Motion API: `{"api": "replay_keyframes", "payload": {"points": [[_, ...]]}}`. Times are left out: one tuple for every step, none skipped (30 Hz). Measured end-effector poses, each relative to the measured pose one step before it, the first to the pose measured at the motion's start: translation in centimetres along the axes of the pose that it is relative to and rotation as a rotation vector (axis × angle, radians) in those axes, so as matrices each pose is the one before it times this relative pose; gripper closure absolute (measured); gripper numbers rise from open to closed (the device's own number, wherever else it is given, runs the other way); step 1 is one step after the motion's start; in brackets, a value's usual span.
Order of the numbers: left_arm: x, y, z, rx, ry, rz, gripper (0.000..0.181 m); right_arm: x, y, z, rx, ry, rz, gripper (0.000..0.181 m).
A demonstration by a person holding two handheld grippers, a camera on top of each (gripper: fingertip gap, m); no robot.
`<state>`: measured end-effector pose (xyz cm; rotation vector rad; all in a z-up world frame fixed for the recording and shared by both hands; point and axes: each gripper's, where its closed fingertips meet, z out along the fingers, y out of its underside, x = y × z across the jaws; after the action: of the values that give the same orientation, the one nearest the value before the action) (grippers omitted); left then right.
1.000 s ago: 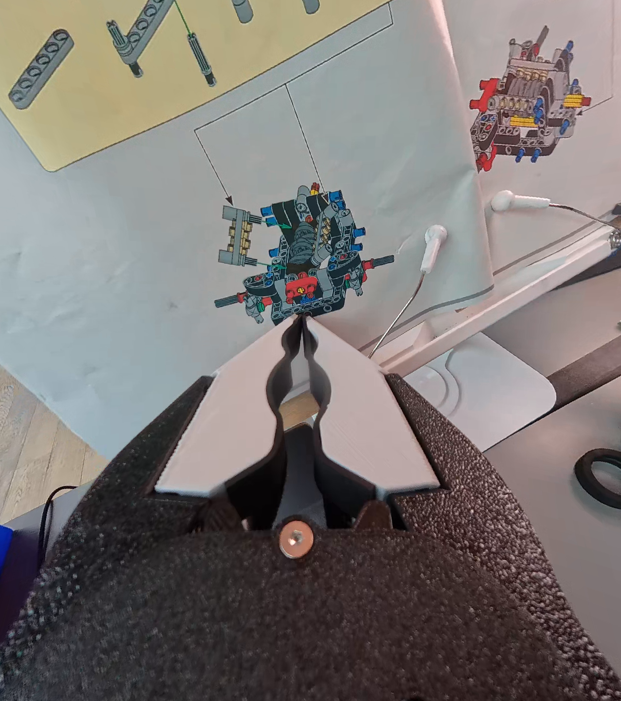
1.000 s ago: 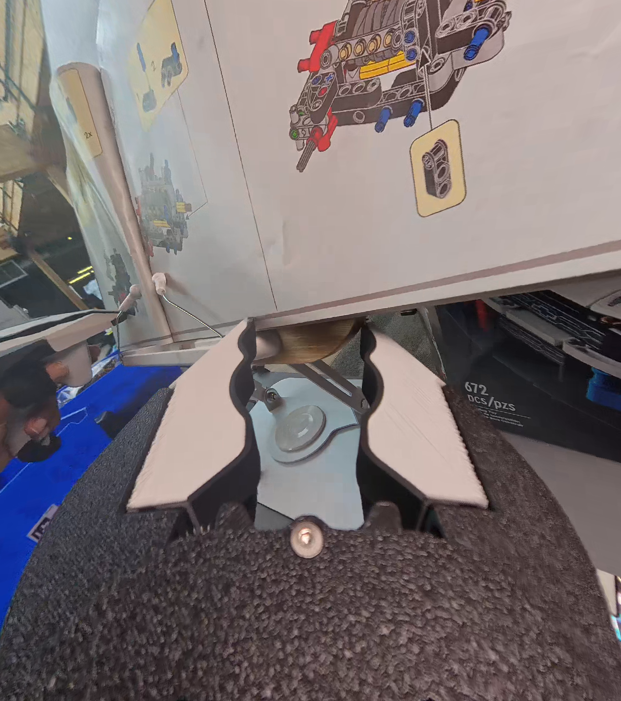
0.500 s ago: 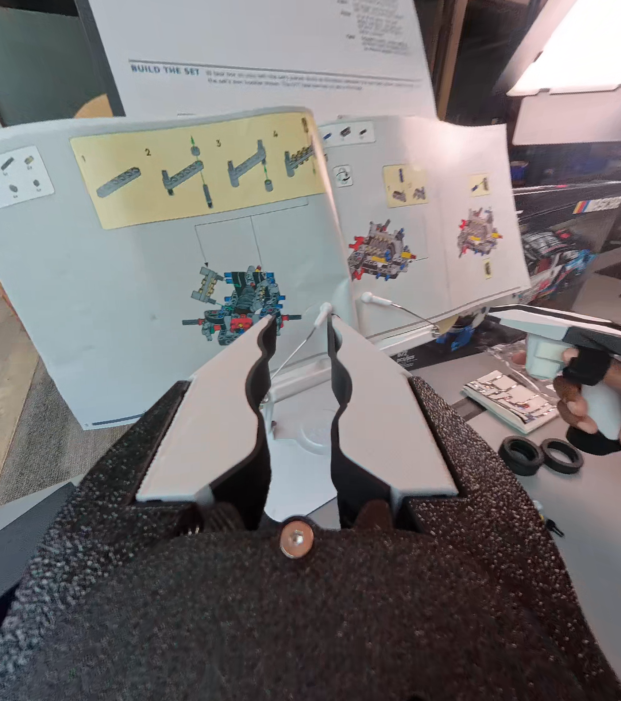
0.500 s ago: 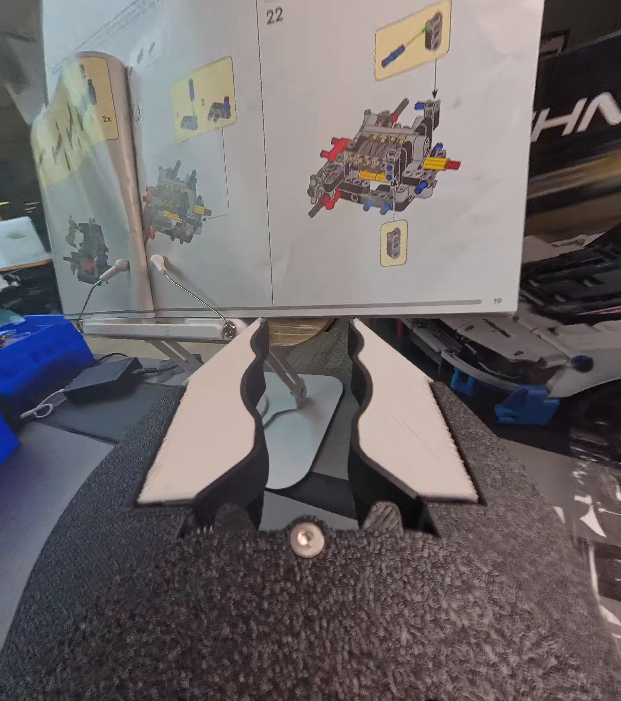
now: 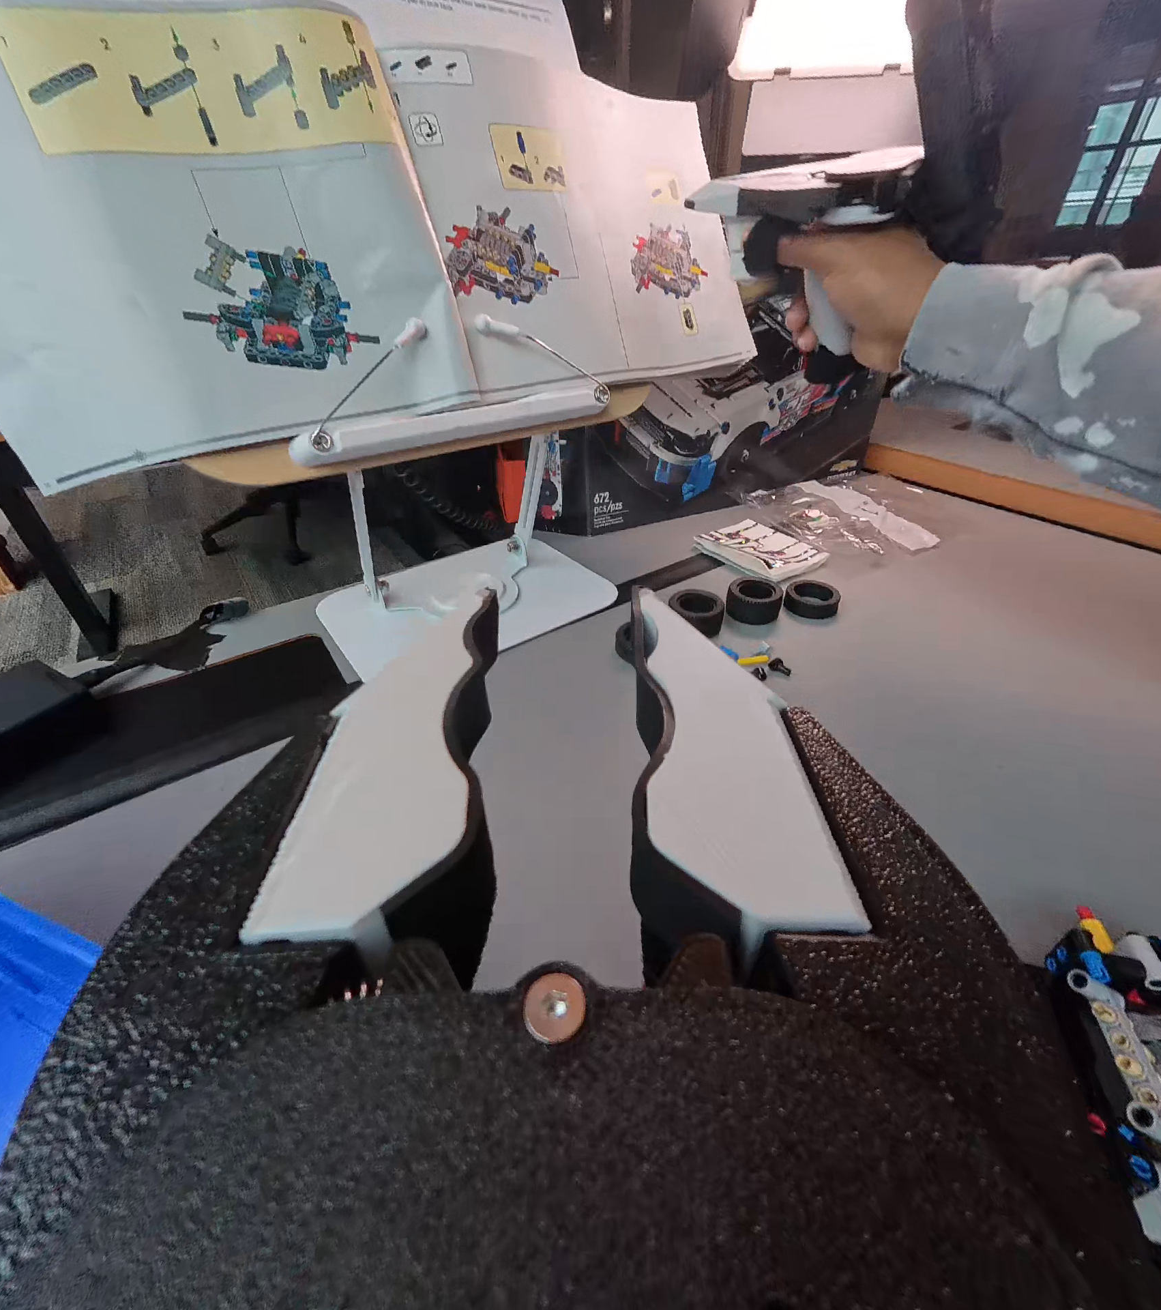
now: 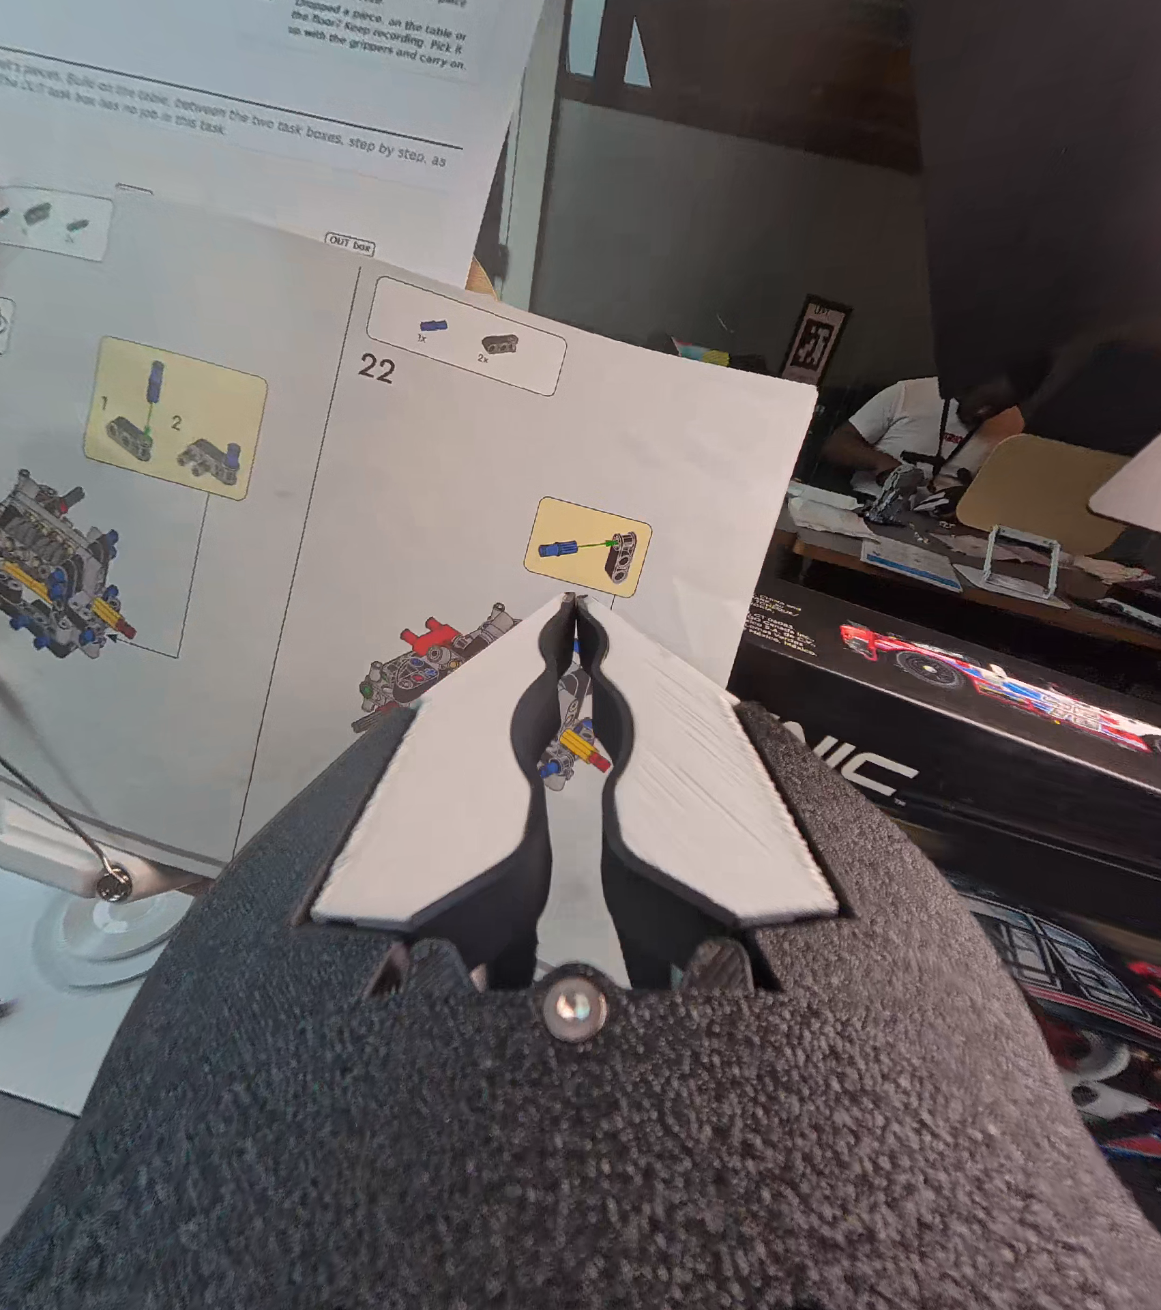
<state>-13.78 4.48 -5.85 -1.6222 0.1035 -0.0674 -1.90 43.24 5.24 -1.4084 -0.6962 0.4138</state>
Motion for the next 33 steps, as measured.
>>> {"api": "replay_keyframes", "payload": {"points": [[0.263,0.909,-0.149,-0.0135,0.0072,0.0033,0.144,0.171,-0.054,0.519,-0.0096,-0.0003,0.0027,0.181],[0.253,0.867,0.017,-0.0185,0.0113,-0.0018,0.144,0.151,-0.04,0.381,-0.0074,0.0009,0.0007,0.181],[0.188,0.754,0.138,-0.0207,0.0097,-0.002,0.144,0.143,-0.032,0.237,-0.0031,0.0039,-0.0006,0.181],[0.144,0.516,0.183,-0.0147,0.0091,-0.0008,0.143,0.076,0.007,0.115,-0.0004,0.0005,-0.0009,0.181],[0.141,0.304,0.192,-0.0065,0.0099,-0.0014,0.142,0.039,0.112,0.024,-0.0023,-0.0006,-0.0002,0.181],[0.152,0.185,0.176,-0.0028,0.0091,0.0001,0.142,0.062,0.227,-0.057,-0.0031,0.0001,-0.0011,0.181],[0.136,0.184,0.178,-0.0036,0.0065,0.0038,0.142,0.054,0.326,-0.111,-0.0033,-0.0005,0.0007,0.181],[0.127,0.203,0.157,-0.0049,0.0047,0.0075,0.141,0.03,0.354,-0.179,-0.0005,-0.0021,0.0053,0.181],[0.144,0.207,0.123,-0.0051,0.0042,0.0093,0.141,-0.085,0.399,-0.213,0.0009,-0.0078,0.0051,0.181],[0.137,0.212,0.099,-0.0045,0.0037,0.0089,0.141,-0.109,0.455,-0.21,-0.0001,-0.0064,-0.0021,0.181],[0.13,0.17,0.052,-0.0032,0.0029,0.0068,0.141,-0.086,0.462,-0.188,0.0015,-0.0019,-0.0058,0.181],[0.127,0.143,0.054,-0.0018,0.0038,0.0035,0.141,-0.135,0.426,-0.154,0.0016,-0.0039,-0.0057,0.181],[0.108,0.125,0.045,-0.0026,0.0042,-0.0005,0.141,-0.099,0.399,-0.099,-0.0007,-0.0026,-0.0055,0.181],[0.036,0.119,0.045,-0.0035,0.0022,-0.0033,0.141,0.0,0.28,-0.052,0.0001,0.0023,-0.0055,0.181],[0.012,0.089,0.027,-0.0025,0.0008,-0.0036,0.141,0.05,0.154,-0.033,0.0028,0.0029,-0.0027,0.181],[-0.016,0.063,-0.003,-0.0016,0.0002,-0.0028,0.141,0.026,0.081,-0.001,0.0022,-0.0002,0.0019,0.181],[-0.046,0.054,-0.015,-0.0015,-0.0008,-0.0019,0.141,0.023,0.044,0.04,0.0001,-0.0014,0.0036,0.181],[-0.07,0.041,-0.036,-0.0009,-0.0014,-0.0018,0.141,0.045,0.018,0.021,0.0004,-0.0001,0.0029,0.181],[-0.09,0.042,-0.042,-0.0002,-0.0019,-0.0026,0.141,0.026,0.006,0.027,0.0004,-0.0009,0.0032,0.181],[-0.105,0.027,-0.034,0.0001,-0.0023,-0.0029,0.141,0.022,0.018,0.021,-0.0004,-0.0013,0.0031,0.181],[-0.107,0.021,-0.046,-0.0001,-0.0022,-0.0024,0.141,0.015,0.0,0.001,-0.0001,-0.0013,0.0014,0.181],[-0.104,0.013,-0.021,0.0002,-0.0027,-0.0015,0.141,0.032,-0.017,-0.023,0.0007,0.0005,-0.0011,0.181],[-0.079,0.001,-0.027,0.0004,-0.0021,-0.0007,0.141,-0.006,0.007,-0.026,0.0003,-0.0008,-0.0008,0.181],[-0.04,0.018,-0.008,-0.0004,-0.0003,-0.0005,0.141,-0.025,0.013,-0.038,-0.0006,-0.0029,0.001,0.181],[-0.022,0.025,-0.001,-0.0011,0.0004,-0.0006,0.141,-0.014,0.03,-0.073,-0.0004,-0.0018,0.0003,0.181],[0.003,0.033,0.004,-0.001,0.0005,-0.001,0.141,-0.018,-0.002,-0.108,0.0008,-0.0013,-0.0017,0.18],[0.048,0.033,-0.002,-0.001,0.0021,-0.0013,0.141,-0.038,-0.058,-0.182,0.0034,-0.003,-0.0021,0.18],[0.067,0.034,-0.002,-0.0011,0.0035,-0.0011,0.141,-0.151,-0.09,-0.275,0.0054,-0.008,0.0015,0.18],[0.085,0.008,-0.006,-0.0014,0.0036,-0.0009,0.141,-0.292,-0.109,-0.387,0.0068,-0.0161,0.0066,0.18],[0.093,-0.001,-0.01,-0.0014,0.0047,-0.0012,0.14,-0.466,-0.136,-0.51,0.0087,-0.0227,0.004,0.179],[0.138,-0.045,-0.017,-0.0003,0.0074,-0.002,0.14,-0.58,-0.1,-0.615,0.0062,-0.0242,-0.0044,0.179],[0.169,-0.104,-0.036,0.0023,0.0098,-0.0022,0.14,-0.726,-0.107,-0.713,0.0071,-0.0283,-0.0093,0.179],[0.19,-0.163,-0.05,0.0039,0.0111,-0.0018,0.14,-0.9,-0.039,-0.793,0.0027,-0.0351,-0.0112,0.178]]}}
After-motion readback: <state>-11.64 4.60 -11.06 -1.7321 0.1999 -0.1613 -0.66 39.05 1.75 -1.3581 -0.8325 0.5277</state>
